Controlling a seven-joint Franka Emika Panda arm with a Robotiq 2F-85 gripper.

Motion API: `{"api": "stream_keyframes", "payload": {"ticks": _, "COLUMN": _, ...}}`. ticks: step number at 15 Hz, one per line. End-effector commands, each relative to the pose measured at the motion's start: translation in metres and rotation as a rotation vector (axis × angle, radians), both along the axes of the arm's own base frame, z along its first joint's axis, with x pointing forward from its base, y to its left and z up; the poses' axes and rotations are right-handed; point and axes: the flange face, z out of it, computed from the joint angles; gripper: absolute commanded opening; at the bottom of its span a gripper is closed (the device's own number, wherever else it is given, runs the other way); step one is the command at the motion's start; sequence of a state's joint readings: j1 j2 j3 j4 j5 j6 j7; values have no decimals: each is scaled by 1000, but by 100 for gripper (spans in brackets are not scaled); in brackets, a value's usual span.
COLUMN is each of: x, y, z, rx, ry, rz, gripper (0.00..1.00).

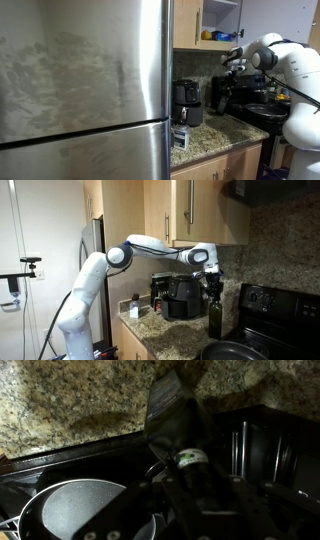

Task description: Move the bottle to the right

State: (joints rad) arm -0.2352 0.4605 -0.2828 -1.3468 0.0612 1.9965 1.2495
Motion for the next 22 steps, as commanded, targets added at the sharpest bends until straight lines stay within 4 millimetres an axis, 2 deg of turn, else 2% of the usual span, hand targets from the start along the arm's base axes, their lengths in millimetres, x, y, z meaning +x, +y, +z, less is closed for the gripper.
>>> {"api": "stream_keyframes", "payload": {"ticks": 1, "x": 13, "y": 18, "z": -13, "rx": -89, "ry": 110, "rz": 3, "gripper": 11}}
{"api": "stream_keyframes", "payload": {"ticks": 7, "x": 10, "y": 11, "z": -26, "rx": -120, "ry": 179, "rz": 13, "gripper": 11}}
{"api": "stream_keyframes", "payload": {"ticks": 16, "x": 18, "y": 49, "z": -29, "rx": -113, "ry": 102, "rz": 259, "gripper": 11}}
{"api": "stream_keyframes", "payload": {"ticks": 22, "x": 22, "y": 54, "z": -36, "rx": -34, "ry": 57, "rz": 348, "gripper": 11}}
